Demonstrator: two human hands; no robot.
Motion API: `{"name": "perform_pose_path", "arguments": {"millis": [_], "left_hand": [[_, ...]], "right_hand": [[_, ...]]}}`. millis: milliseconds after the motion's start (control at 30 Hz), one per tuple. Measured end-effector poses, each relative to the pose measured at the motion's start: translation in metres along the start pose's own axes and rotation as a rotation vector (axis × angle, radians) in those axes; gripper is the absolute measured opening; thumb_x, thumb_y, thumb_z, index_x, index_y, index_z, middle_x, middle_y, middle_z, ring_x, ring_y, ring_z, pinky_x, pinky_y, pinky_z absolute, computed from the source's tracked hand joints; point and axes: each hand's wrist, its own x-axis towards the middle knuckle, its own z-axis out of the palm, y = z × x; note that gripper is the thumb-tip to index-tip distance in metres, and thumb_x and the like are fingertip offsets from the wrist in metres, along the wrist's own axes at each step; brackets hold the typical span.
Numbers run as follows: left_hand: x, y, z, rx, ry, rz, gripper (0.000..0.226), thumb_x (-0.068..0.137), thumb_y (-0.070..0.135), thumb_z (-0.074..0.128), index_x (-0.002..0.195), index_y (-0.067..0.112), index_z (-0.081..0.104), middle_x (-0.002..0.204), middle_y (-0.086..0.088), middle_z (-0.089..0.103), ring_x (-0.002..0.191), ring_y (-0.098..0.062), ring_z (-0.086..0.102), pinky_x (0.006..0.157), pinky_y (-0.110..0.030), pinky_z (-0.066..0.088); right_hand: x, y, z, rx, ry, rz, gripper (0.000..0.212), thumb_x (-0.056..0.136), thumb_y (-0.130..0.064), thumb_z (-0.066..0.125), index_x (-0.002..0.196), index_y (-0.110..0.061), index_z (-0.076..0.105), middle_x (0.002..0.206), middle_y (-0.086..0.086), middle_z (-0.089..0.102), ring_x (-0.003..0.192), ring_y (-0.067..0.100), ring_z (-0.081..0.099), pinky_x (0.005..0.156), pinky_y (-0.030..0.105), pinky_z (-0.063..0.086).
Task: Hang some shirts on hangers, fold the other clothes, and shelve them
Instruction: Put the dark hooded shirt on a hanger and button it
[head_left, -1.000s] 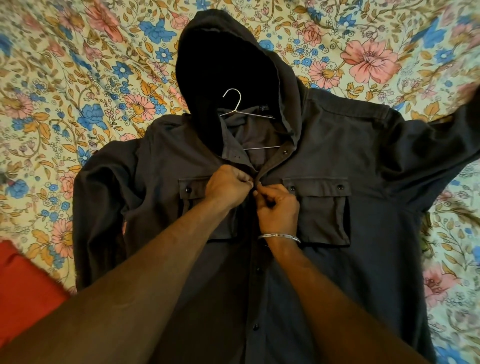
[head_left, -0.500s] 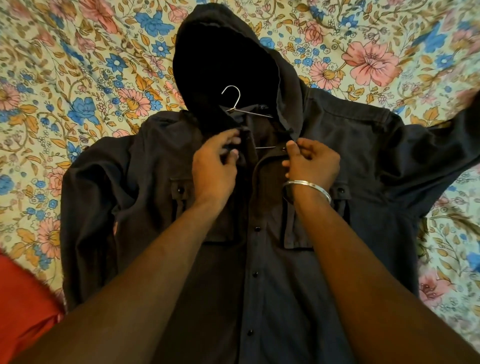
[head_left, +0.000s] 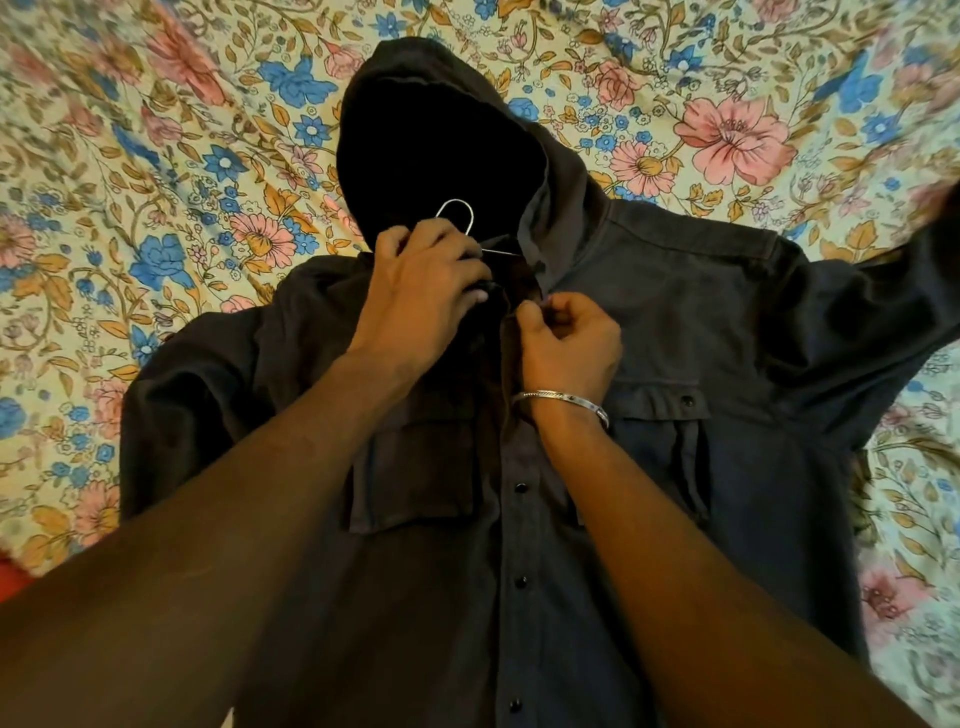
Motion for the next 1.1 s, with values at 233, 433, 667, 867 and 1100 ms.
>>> {"name": "perform_pose_path", "arguments": {"millis": [233,433,667,867,1100], "left_hand": [[0.012,0.001,-0.003,-0.259,-0.179,-0.167,0.017,0.098,0.044,0.061,0.106,0.033,0.072,0.111,0.011,0.065,0.122,-0.016,0.043,0.103,-0.044,0.014],[0.021,0.007,-0.003,-0.288,-0.219,-0.259,0.020,0.102,0.047,0.052,0.098,0.033,0.066,0.100,0.008,0.061,0.115,-0.020,0.048,0.091,-0.040,0.019],[0.020,0.010,0.001,-0.514,-0.265,-0.379,0.016,0.100,0.043,0.058,0.093,0.030,0.062,0.105,0.009,0.065,0.118,-0.019,0.057,0.100,-0.038,0.025],[0.013,0.005,0.006,-0.703,-0.260,-0.373,0.012,0.093,0.039,0.071,0.085,0.035,0.064,0.084,0.017,0.072,0.099,-0.010,0.067,0.103,-0.056,0.041],[0.003,0.011,0.015,-0.803,-0.198,-0.442,0.034,0.079,0.026,0.084,0.093,0.037,0.055,0.080,0.017,0.074,0.093,-0.005,0.069,0.097,-0.058,0.047]], "right_hand": [[0.006,0.006,0.003,-0.031,-0.044,0.114,0.039,0.074,-0.038,0.075,0.059,-0.006,0.059,0.055,0.010,0.063,0.055,0.032,0.063,0.054,0.049,0.056],[-0.011,-0.004,-0.003,0.151,-0.015,0.067,0.019,0.083,-0.025,0.076,0.068,-0.017,0.070,0.061,0.005,0.069,0.062,0.028,0.069,0.060,0.040,0.060],[-0.025,0.004,0.001,0.200,0.015,0.062,0.014,0.084,-0.015,0.080,0.071,-0.016,0.073,0.065,0.002,0.071,0.060,0.016,0.068,0.056,0.025,0.057],[-0.021,0.008,0.005,0.092,0.011,0.006,0.006,0.083,-0.021,0.080,0.079,-0.017,0.079,0.063,-0.008,0.070,0.059,0.008,0.068,0.060,0.033,0.060],[-0.019,0.013,0.006,-0.032,0.021,-0.052,0.009,0.082,-0.022,0.080,0.088,-0.015,0.080,0.071,-0.007,0.073,0.061,0.004,0.067,0.062,0.033,0.060]]}}
